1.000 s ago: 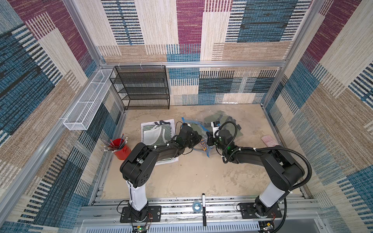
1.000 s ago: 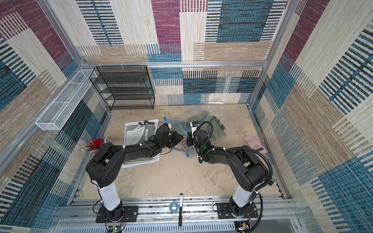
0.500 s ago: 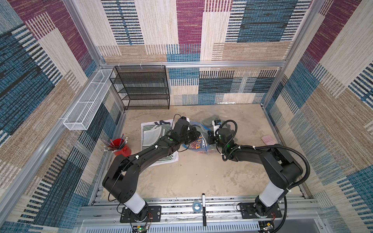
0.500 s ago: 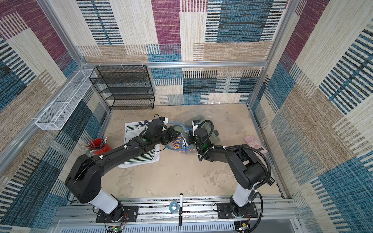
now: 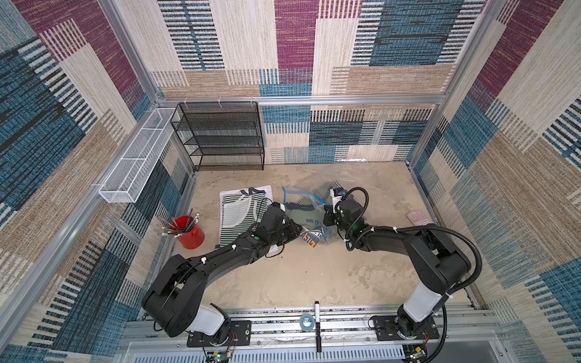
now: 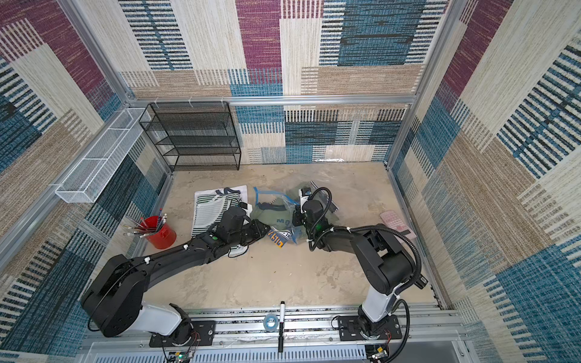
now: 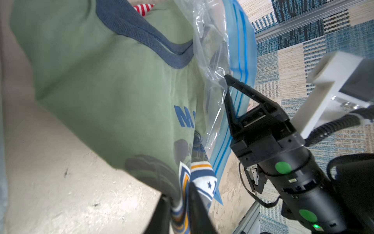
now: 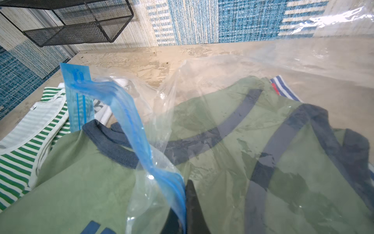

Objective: Take the tank top out of the vacuum bag
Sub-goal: Take out the tank top from the vacuum bag.

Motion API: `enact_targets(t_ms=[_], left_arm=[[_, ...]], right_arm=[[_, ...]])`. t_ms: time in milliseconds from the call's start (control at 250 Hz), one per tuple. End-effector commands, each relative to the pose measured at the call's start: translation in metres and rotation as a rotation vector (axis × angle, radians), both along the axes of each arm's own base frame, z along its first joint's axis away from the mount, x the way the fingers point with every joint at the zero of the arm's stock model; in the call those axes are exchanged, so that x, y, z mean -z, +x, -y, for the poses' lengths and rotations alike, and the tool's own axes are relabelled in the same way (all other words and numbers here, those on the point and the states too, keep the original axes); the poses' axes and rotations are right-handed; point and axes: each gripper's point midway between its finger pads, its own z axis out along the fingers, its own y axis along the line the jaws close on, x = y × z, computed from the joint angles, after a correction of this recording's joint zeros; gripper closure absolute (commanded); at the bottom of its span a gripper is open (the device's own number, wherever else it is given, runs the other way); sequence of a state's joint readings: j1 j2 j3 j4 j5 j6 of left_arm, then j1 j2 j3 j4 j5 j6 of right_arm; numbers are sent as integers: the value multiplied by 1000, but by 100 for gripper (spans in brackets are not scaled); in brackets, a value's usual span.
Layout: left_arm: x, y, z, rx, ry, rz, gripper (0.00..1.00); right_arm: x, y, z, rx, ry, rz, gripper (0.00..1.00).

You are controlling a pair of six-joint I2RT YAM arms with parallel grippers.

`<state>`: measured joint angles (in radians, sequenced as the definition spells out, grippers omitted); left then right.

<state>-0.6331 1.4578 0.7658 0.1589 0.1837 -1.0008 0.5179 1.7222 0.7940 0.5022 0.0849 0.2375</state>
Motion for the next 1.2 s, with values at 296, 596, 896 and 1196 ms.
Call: enact_targets(t_ms=[296, 596, 896, 1196], left_arm=[[14, 16, 2, -151, -187, -19, 43], [32, 26, 1, -224, -197, -62, 41], [38, 47, 3, -268, -194, -52, 41], [50, 72, 33, -217, -223, -109, 56]], right_arm=[[-10, 0, -6, -28, 23, 26, 100], [-10, -1, -8, -42, 28, 26, 100], [-14, -2, -11, -58, 38, 30, 100], [-16, -3, -12, -66, 42, 34, 100]])
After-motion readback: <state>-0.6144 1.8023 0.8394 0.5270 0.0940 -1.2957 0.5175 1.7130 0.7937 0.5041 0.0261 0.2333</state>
